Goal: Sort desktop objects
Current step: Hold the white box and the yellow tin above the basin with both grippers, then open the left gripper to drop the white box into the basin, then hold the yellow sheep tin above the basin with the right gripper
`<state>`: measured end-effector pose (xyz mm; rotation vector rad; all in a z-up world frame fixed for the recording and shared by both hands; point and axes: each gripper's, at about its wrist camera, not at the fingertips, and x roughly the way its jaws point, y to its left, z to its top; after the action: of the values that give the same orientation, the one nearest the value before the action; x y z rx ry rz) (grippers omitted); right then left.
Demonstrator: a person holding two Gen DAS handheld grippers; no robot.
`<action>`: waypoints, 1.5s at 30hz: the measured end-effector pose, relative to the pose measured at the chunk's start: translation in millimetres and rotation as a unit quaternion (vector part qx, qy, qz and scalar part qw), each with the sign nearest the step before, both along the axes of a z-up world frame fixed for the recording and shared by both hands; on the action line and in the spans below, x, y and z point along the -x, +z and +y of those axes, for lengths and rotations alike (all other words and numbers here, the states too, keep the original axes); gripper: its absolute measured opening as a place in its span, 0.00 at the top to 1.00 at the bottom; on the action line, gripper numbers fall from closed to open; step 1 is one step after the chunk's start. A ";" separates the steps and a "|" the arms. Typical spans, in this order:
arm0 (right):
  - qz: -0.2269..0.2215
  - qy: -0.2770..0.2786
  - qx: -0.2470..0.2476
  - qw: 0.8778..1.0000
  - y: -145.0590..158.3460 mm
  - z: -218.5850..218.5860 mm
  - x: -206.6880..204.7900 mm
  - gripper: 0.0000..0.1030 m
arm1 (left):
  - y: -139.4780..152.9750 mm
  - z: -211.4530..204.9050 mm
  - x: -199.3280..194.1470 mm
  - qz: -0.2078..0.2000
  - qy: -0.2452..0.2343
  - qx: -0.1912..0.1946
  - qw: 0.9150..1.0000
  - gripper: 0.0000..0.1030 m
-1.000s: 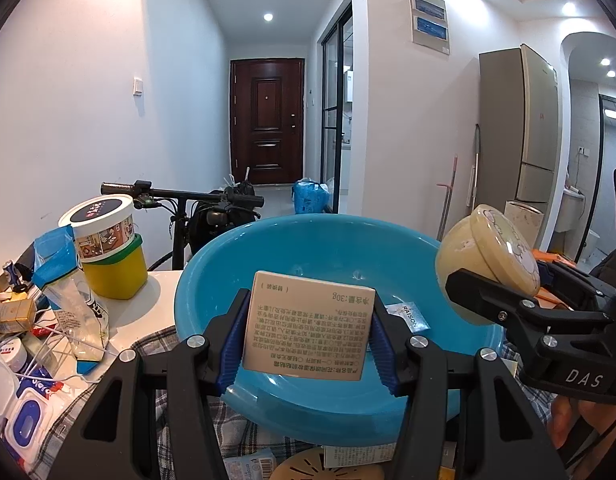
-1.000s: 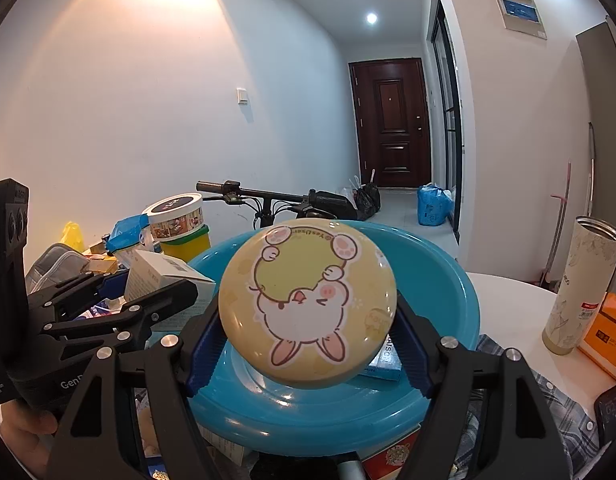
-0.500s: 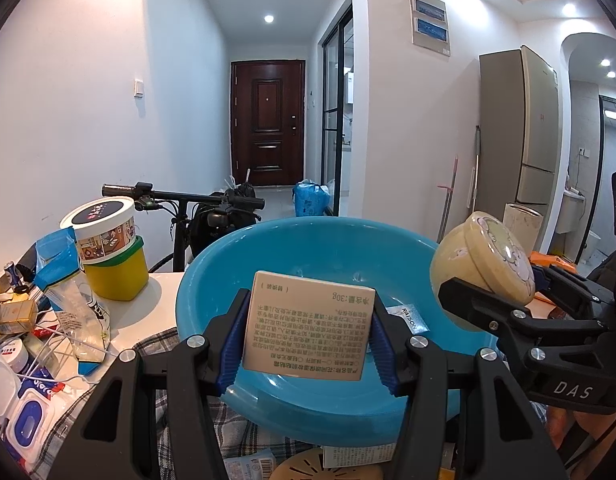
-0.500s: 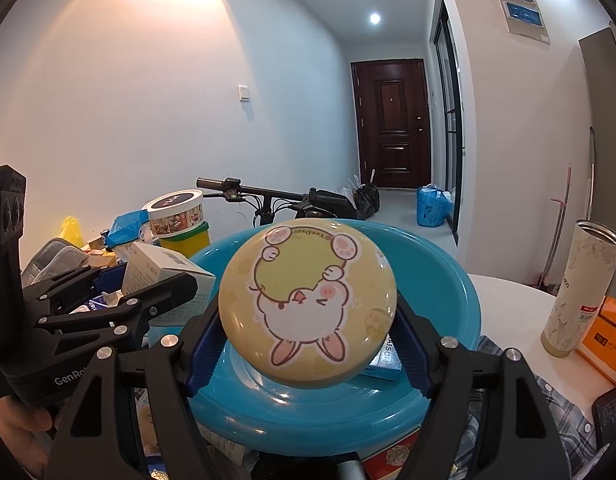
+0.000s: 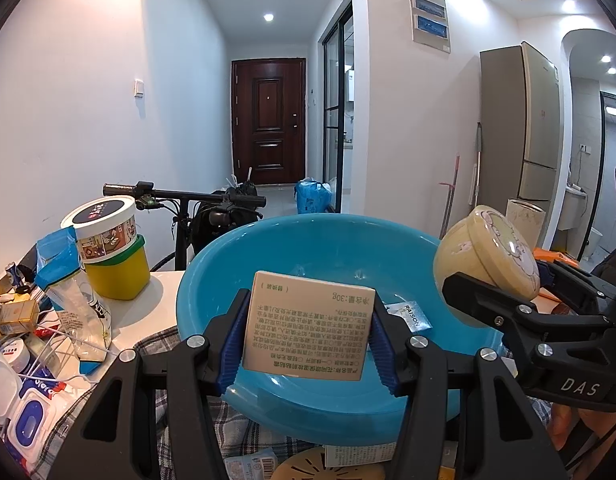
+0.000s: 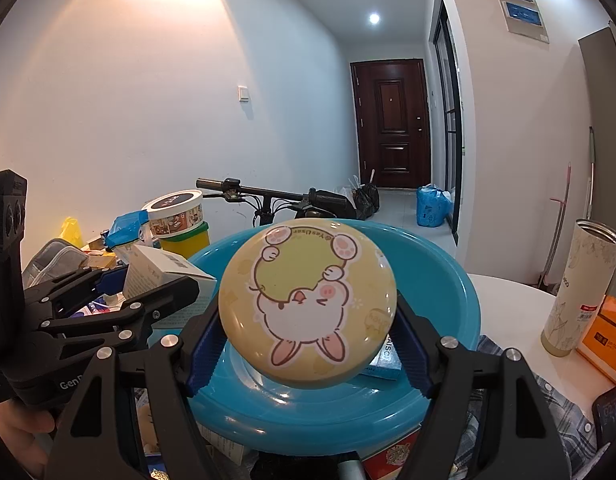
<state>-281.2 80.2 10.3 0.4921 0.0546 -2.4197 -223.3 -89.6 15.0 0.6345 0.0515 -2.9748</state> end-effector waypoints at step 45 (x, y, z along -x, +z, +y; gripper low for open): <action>-0.007 -0.002 0.012 1.000 -0.1 3.5 2.1 0.28 | 3.4 -7.5 -4.9 0.003 0.044 0.014 0.999 0.00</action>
<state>-283.3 83.7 10.2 0.4978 0.0189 -2.4186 -218.4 -97.1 18.4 0.6053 0.0383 -2.8883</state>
